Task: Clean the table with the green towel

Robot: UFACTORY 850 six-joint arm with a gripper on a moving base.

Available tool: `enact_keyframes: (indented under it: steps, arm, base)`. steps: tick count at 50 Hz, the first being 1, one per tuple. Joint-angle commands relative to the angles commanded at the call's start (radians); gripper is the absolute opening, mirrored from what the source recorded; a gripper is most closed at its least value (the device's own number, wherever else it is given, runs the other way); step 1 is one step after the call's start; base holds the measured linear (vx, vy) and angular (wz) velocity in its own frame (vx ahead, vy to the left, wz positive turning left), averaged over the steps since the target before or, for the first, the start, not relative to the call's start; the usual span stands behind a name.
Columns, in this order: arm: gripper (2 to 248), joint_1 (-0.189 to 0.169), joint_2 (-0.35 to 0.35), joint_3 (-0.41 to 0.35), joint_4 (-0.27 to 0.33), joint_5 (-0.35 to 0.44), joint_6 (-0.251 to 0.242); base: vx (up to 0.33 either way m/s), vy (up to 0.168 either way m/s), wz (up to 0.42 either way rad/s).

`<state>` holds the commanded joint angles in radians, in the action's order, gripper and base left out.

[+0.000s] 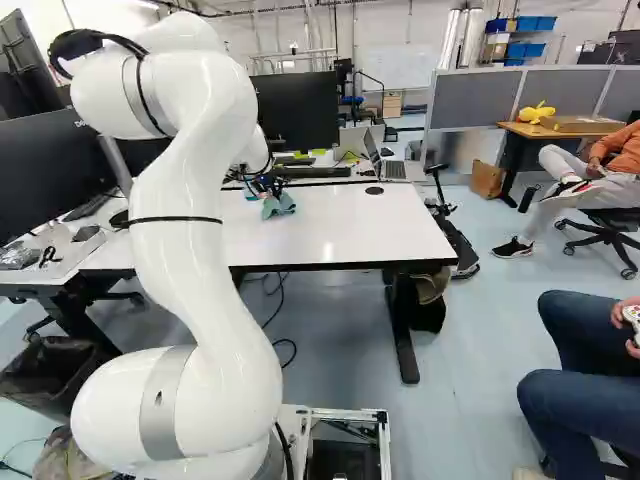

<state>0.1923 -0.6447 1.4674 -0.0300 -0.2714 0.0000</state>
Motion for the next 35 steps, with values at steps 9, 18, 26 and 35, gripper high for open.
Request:
enact_keyframes:
  steps: [9, 18, 26, 35]
  arm:
    - [37, 0.0, 0.037, -0.053, 0.0, 0.0, 0.0]
    - [37, -0.013, 0.068, -0.095, 0.0, 0.0, 0.0]
    - [37, -0.032, 0.085, -0.12, 0.0, 0.0, 0.0]
    - [37, -0.056, 0.095, -0.134, 0.0, 0.0, 0.0]
  base:
    - [0.0, 0.0, 0.0]
    - [0.0, 0.0, 0.0]
    - [0.0, 0.0, 0.0]
    - [0.0, 0.0, 0.0]
